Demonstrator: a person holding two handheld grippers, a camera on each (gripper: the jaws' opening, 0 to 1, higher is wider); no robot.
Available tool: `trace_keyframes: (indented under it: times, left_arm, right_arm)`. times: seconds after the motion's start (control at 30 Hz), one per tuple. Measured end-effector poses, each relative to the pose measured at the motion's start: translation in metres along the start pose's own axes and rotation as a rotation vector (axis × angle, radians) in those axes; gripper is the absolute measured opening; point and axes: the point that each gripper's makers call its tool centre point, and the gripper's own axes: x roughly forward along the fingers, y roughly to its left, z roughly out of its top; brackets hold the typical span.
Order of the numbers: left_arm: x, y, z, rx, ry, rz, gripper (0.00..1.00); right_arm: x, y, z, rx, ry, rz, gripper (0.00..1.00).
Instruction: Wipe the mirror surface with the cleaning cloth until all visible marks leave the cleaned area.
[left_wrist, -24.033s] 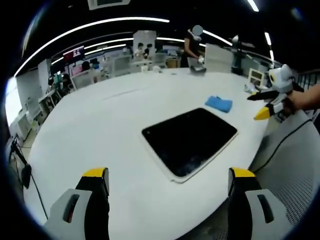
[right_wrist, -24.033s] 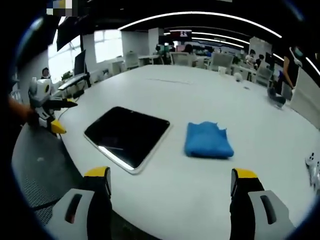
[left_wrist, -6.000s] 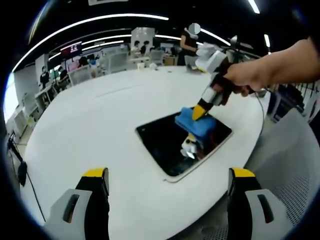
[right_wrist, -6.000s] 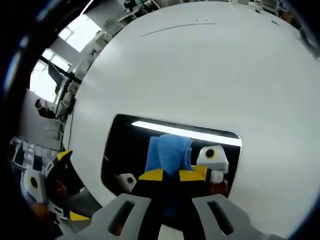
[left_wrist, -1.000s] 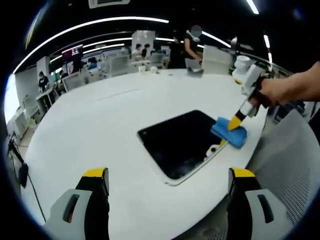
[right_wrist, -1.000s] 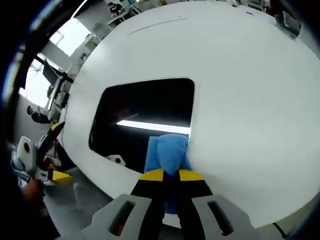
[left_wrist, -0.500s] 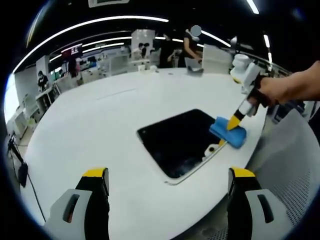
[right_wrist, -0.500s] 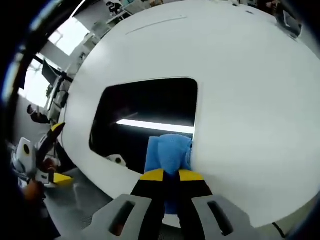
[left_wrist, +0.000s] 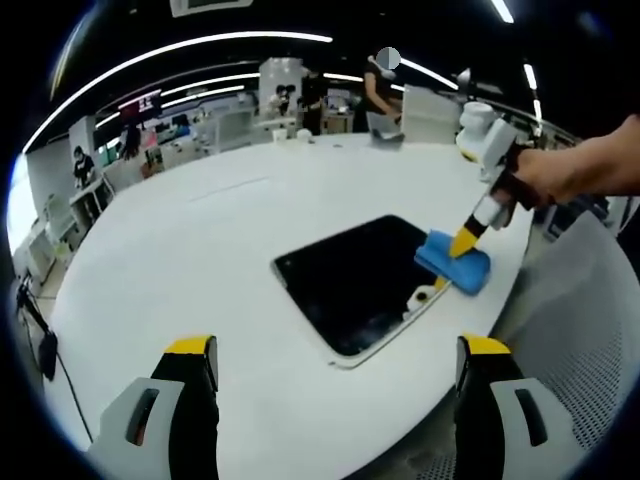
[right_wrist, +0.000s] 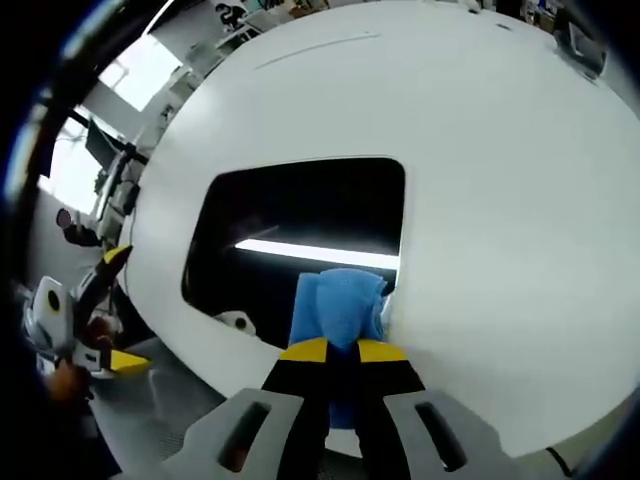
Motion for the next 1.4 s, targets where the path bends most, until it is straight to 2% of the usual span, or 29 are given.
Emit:
trace_keyframes:
  times: [1.4]
  left_arm:
    - [0.000,0.000,0.000,-0.006,-0.003,-0.001,0.99]
  right_arm:
    - [0.020,0.057,0.012,-0.056,0.019,0.047,0.03]
